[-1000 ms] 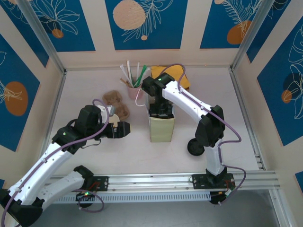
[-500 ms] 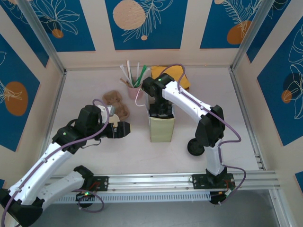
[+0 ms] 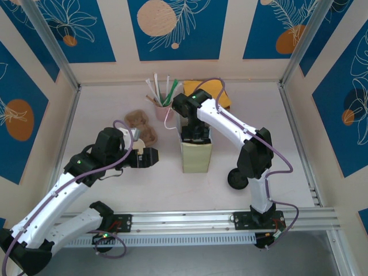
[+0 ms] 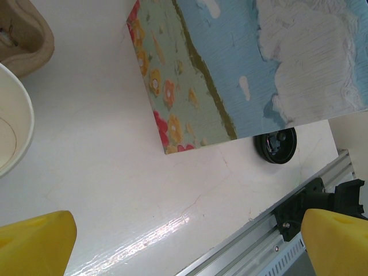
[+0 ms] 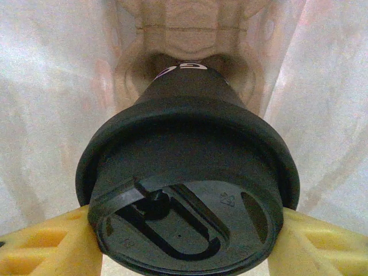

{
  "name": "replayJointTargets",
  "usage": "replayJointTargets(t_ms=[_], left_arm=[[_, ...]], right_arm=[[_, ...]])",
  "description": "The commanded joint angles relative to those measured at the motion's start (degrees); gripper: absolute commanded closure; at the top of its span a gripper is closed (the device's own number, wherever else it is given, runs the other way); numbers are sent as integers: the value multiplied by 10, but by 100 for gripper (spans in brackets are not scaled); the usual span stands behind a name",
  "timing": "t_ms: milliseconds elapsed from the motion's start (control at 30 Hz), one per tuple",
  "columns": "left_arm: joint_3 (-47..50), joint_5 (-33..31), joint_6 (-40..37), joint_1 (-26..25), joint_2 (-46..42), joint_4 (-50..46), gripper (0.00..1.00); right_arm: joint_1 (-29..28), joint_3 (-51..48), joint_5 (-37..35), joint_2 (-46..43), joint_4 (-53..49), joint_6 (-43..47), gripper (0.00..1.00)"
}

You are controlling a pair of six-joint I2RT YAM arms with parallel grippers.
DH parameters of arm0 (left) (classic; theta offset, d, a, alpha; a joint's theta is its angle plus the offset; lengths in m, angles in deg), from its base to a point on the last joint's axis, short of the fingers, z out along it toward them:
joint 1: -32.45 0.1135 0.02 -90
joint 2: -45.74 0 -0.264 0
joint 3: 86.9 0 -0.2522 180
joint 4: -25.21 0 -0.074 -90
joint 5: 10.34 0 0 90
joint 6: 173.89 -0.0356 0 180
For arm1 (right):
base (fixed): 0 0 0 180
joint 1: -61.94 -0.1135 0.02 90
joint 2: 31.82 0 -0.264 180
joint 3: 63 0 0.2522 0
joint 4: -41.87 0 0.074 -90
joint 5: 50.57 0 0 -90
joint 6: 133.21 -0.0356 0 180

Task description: Pack the takeout coffee

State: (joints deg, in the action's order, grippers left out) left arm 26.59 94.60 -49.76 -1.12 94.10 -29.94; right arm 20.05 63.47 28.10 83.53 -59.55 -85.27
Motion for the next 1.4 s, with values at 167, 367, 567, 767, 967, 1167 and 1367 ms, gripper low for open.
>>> replayJointTargets(t_ms=[167, 367, 567, 767, 967, 1167, 1367], left_arm=[[1, 8, -2, -5, -1, 2, 0], [1, 7, -4, -5, -1, 0, 0], [0, 7, -5, -5, -1, 0, 0], [0, 6, -4, -5, -1, -1, 0], [0, 5, -4, -5, -2, -2, 0], [1, 5, -2, -5, -2, -3, 0], [-1, 5, -1, -5, -3, -5, 0]], right_arm=[[3, -12, 7, -16, -1, -4, 36], [3, -17, 7, -16, 3, -5, 36], [3, -23, 7, -16, 8, -4, 36], [5, -37, 6, -15, 19, -2, 36], [5, -51, 6, -14, 32, 0, 36], [8, -63, 7, -13, 43, 1, 36], [8, -75, 10, -14, 52, 1, 35]])
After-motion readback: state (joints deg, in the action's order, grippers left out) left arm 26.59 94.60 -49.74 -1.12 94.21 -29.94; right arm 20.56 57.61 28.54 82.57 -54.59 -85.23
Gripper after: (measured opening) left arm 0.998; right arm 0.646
